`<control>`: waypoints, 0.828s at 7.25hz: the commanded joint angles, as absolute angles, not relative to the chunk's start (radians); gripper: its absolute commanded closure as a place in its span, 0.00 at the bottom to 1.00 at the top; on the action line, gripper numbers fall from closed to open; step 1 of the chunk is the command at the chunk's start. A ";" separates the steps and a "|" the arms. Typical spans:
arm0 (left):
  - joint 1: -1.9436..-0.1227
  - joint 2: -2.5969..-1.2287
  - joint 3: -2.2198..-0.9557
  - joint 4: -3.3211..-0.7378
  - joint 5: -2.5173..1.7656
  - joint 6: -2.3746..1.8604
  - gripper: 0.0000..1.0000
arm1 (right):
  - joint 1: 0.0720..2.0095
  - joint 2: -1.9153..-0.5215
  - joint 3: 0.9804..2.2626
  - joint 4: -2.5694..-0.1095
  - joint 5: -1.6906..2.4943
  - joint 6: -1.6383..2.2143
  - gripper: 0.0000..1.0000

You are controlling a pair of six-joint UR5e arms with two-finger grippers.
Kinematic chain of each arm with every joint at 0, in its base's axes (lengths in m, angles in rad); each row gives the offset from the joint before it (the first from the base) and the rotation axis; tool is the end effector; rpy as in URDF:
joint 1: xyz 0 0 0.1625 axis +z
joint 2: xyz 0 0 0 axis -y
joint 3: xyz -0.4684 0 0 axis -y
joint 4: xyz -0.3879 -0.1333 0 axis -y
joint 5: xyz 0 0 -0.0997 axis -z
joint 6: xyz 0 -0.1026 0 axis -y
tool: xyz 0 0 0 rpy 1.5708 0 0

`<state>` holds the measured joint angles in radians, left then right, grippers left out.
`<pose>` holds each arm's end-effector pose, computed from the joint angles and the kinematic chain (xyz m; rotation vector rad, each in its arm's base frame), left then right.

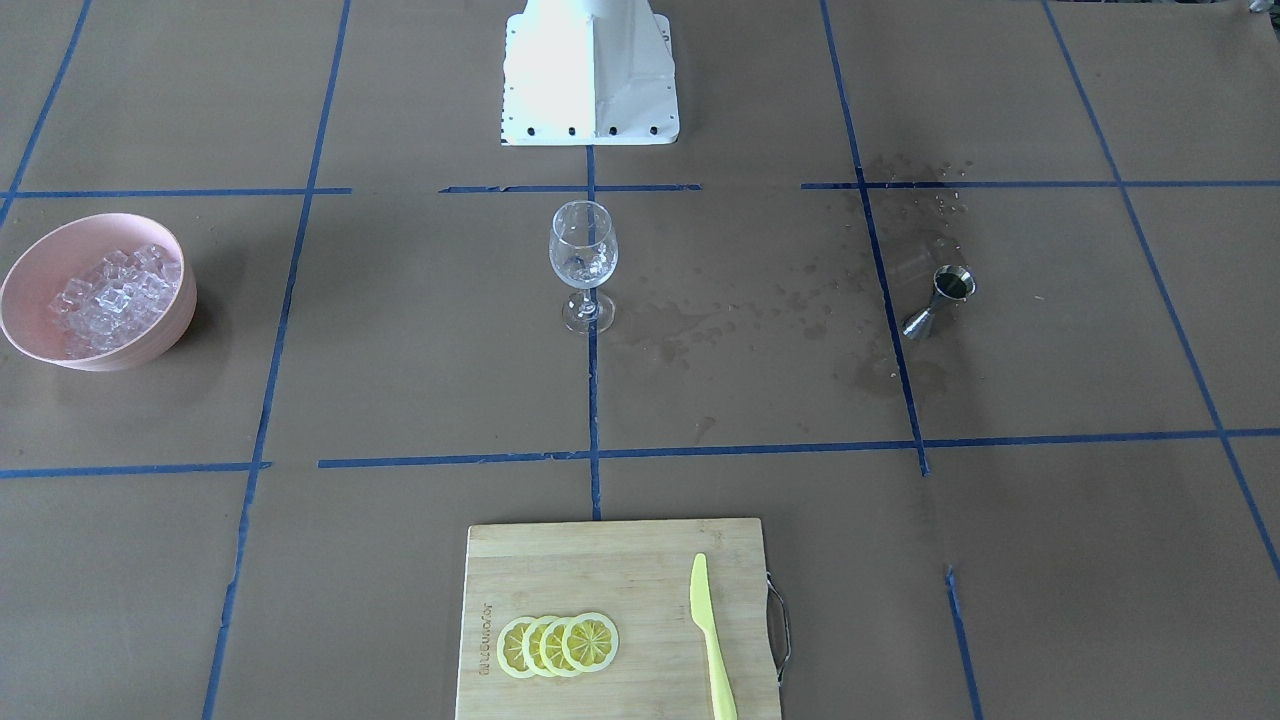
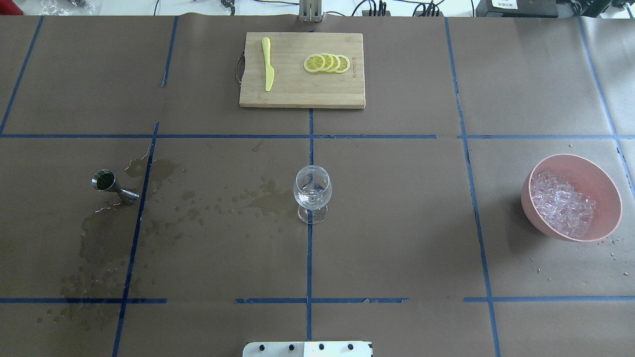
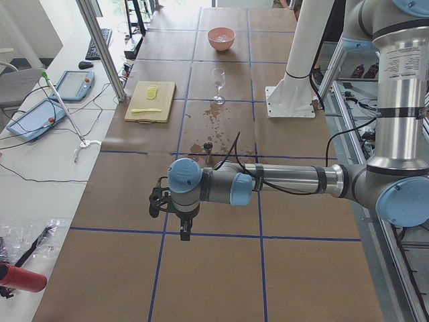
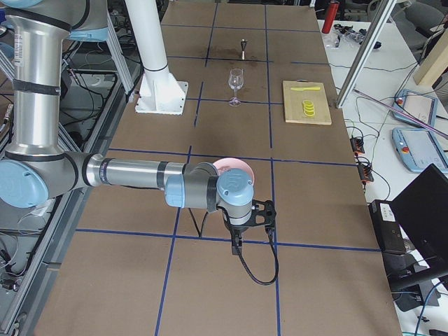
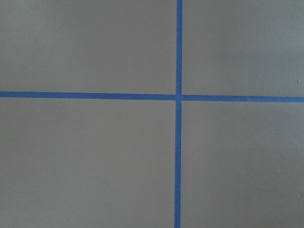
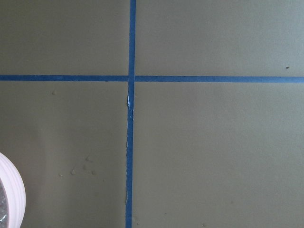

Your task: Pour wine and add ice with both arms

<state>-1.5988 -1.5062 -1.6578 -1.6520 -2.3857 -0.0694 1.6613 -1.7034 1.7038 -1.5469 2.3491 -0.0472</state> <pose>-0.0716 -0.4622 0.6809 0.0809 0.8160 -0.0497 0.0996 -0.4201 0.6973 0.0766 -0.7749 0.0316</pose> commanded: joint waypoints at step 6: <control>-1.568 -1.647 -1.989 -1.759 -2.379 -0.258 0.00 | 1.654 -1.611 1.744 -1.540 2.364 -0.043 0.00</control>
